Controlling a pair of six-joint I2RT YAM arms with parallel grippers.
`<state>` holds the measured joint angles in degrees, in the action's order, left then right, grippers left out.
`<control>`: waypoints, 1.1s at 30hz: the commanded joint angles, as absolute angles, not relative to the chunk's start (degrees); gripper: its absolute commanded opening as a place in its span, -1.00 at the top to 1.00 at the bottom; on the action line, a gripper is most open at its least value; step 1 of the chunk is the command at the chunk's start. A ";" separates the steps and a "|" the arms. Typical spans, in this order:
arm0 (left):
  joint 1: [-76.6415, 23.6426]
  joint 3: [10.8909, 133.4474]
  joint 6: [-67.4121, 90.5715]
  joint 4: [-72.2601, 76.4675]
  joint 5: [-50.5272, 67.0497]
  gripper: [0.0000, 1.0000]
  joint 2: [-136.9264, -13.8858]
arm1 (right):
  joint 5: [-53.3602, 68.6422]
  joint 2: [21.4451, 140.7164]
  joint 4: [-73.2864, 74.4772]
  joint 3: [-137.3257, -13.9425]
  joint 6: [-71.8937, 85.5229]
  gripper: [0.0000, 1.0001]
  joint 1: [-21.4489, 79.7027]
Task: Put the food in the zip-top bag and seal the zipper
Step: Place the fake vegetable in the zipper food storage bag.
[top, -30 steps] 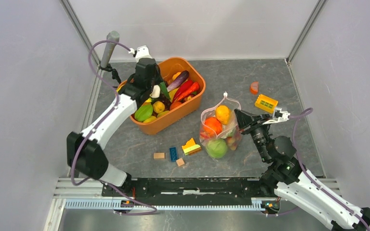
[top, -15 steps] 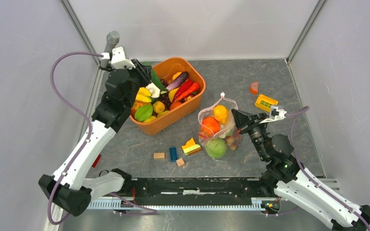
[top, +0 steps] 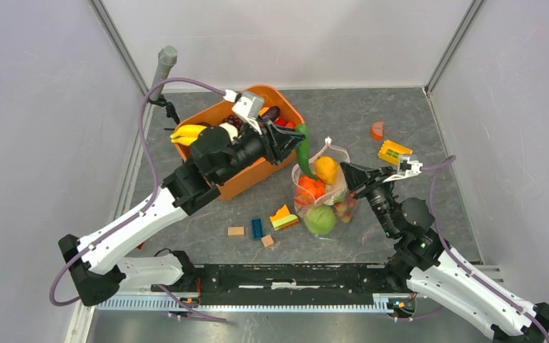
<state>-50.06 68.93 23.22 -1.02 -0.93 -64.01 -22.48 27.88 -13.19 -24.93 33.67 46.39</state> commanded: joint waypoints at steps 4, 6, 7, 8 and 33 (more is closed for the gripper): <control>-54.75 69.99 17.78 4.26 -5.05 0.95 -68.68 | -20.66 27.90 -15.58 -28.16 34.27 0.93 46.49; -55.55 70.35 17.20 4.66 -5.62 0.95 -70.15 | -20.30 27.93 -15.56 -28.39 34.16 0.93 46.49; -55.94 70.80 16.85 4.37 -5.34 0.95 -71.13 | -19.94 27.86 -15.82 -28.48 34.08 0.93 46.49; -56.43 71.16 16.55 4.10 -5.16 0.95 -71.90 | -19.62 27.78 -15.95 -28.48 34.00 0.92 46.49; -59.67 69.63 31.44 -3.40 0.19 0.91 -75.74 | -17.22 28.40 -17.27 -32.02 32.91 0.91 46.51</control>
